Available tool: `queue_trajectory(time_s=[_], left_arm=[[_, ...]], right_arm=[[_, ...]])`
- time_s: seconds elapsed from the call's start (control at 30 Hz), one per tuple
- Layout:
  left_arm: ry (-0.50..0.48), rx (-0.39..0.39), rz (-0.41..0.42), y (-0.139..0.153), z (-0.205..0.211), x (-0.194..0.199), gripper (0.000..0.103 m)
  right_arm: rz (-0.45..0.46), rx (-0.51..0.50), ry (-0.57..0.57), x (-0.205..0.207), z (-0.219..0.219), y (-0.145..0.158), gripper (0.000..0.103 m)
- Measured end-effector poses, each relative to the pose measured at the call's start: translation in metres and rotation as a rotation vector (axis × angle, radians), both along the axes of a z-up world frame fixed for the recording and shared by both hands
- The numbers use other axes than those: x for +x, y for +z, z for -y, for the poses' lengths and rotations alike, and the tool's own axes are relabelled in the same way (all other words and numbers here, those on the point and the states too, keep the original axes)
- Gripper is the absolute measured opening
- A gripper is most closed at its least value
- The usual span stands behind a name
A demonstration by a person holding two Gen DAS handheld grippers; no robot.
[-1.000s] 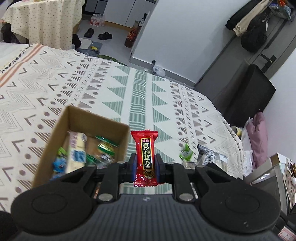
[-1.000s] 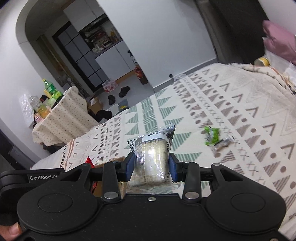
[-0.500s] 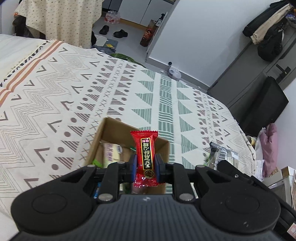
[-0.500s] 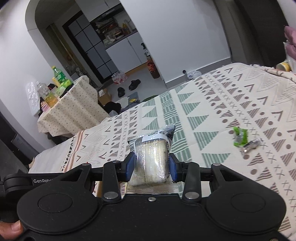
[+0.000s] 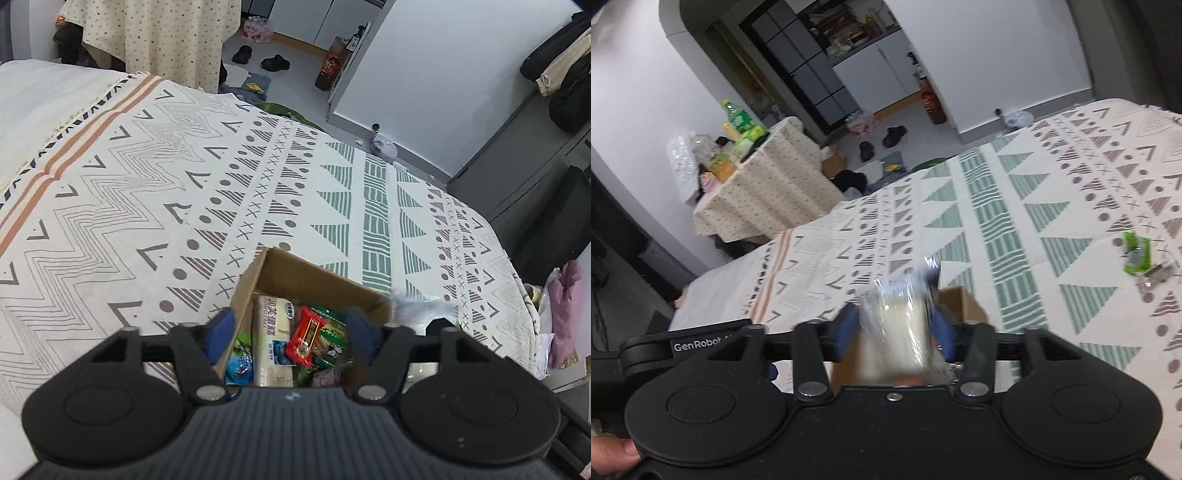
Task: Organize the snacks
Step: 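Carry the red candy and white cake pack into the box and release both, then move both grippers back from the box toward the green candy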
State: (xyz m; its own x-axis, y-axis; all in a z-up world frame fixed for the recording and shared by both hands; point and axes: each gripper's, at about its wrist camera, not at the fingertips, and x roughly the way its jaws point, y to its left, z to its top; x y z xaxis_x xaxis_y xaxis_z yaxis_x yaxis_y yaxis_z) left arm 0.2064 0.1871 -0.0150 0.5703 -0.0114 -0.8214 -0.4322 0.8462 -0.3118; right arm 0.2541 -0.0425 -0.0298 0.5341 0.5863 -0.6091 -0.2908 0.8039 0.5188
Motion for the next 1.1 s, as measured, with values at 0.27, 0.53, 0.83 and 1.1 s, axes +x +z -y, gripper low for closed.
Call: queue_trajectory(time_s=[0.27,0.53,0.83,1.1], left_arm=[[-0.010,0.015,-0.015,0.003,0.009,0.005,0.085],[-0.069,0.007,-0.008,0.006,0.042,0.015,0.092],[-0.110,-0.003,-0.003,0.009,0.078,0.025,0.093],[-0.150,0.003,-0.008,0.004,0.113,0.042,0.093]], right_arm=[[-0.011,-0.041,-0.033,0.003,0.028,0.002,0.063],[-0.022,-0.068,-0.087,0.000,0.071,-0.003,0.068],[-0.039,-0.073,-0.131,-0.001,0.117,-0.009,0.074],[-0.078,-0.063,-0.198,0.006,0.160,-0.023,0.076]])
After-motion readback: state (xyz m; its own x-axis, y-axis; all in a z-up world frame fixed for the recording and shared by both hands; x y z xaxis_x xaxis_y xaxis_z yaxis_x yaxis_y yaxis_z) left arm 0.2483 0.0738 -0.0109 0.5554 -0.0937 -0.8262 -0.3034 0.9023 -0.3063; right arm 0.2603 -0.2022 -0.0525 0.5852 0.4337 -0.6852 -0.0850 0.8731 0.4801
